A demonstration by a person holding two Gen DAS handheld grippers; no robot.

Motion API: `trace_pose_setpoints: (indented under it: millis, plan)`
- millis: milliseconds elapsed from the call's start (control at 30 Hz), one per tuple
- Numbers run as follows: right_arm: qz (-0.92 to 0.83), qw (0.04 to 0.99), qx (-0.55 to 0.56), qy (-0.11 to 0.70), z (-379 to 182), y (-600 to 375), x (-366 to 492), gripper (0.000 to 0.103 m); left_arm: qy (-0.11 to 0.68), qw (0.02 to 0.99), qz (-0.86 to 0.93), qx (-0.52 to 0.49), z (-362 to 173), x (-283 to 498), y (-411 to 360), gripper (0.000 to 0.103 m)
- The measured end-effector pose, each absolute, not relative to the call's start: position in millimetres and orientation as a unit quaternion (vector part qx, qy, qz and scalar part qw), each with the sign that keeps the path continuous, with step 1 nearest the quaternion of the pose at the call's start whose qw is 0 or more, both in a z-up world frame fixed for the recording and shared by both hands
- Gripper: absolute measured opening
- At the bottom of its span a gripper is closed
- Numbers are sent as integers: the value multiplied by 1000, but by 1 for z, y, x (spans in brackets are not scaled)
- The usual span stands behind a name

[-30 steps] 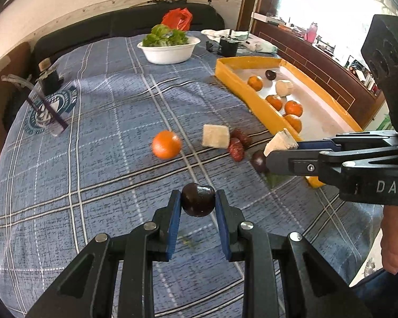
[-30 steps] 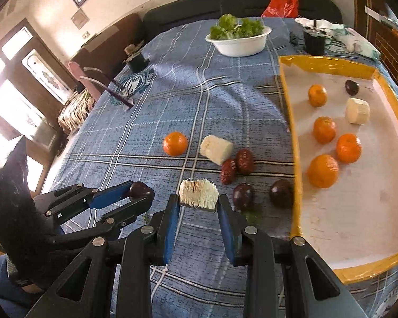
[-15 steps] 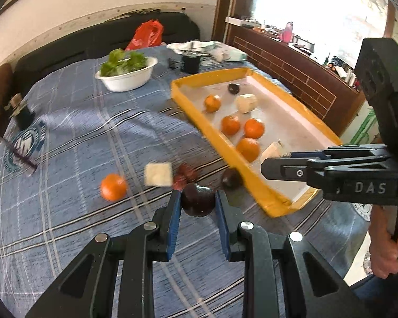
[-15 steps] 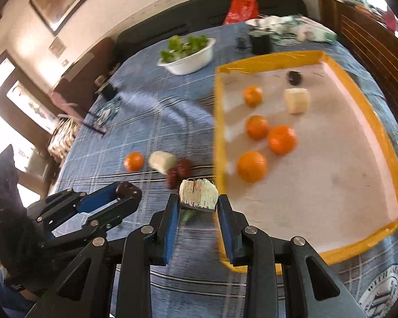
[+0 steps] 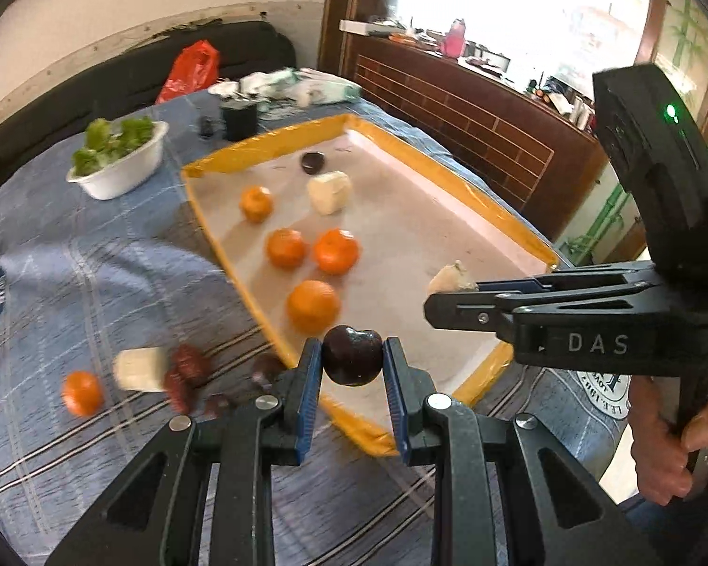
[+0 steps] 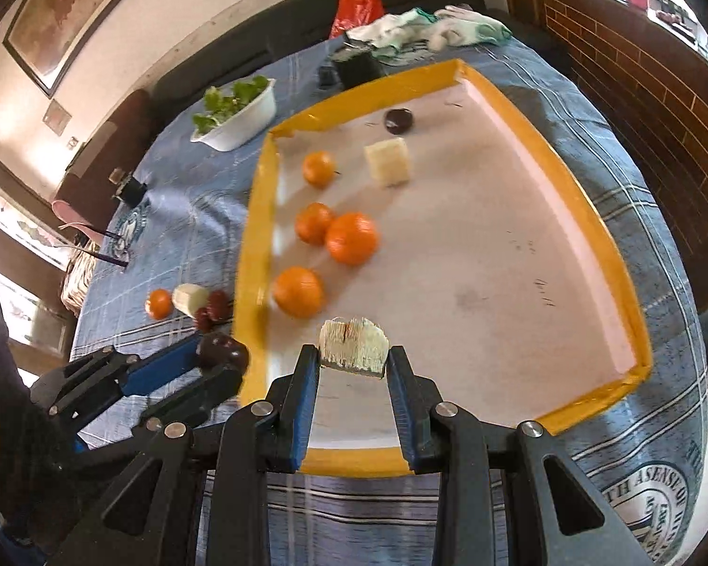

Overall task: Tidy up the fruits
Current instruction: 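Carry the plum in the left tool and white cube in the right tool into the tray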

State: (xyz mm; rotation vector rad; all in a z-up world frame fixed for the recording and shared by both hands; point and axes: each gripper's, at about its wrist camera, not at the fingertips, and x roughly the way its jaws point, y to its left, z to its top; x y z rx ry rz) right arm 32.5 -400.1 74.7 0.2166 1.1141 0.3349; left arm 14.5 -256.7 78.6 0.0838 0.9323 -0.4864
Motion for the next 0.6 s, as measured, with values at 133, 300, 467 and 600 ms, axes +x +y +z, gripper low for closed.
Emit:
trace_pose_setpoints:
  millis: [133, 300, 467, 600]
  plan:
    - [161, 826, 96, 531, 69, -410, 38, 32, 453, 858, -239, 46, 69, 18, -276, 25]
    - [168, 820, 87, 541, 61, -413, 44, 32, 465, 853, -232, 45, 57, 26, -287, 25]
    - [176, 813, 79, 549, 54, -414, 50, 32, 474, 851, -220, 42, 47, 33, -291, 25]
    - [182, 808, 77, 555, 49, -412, 54, 32, 479, 850, -215, 42, 42, 34, -292, 25]
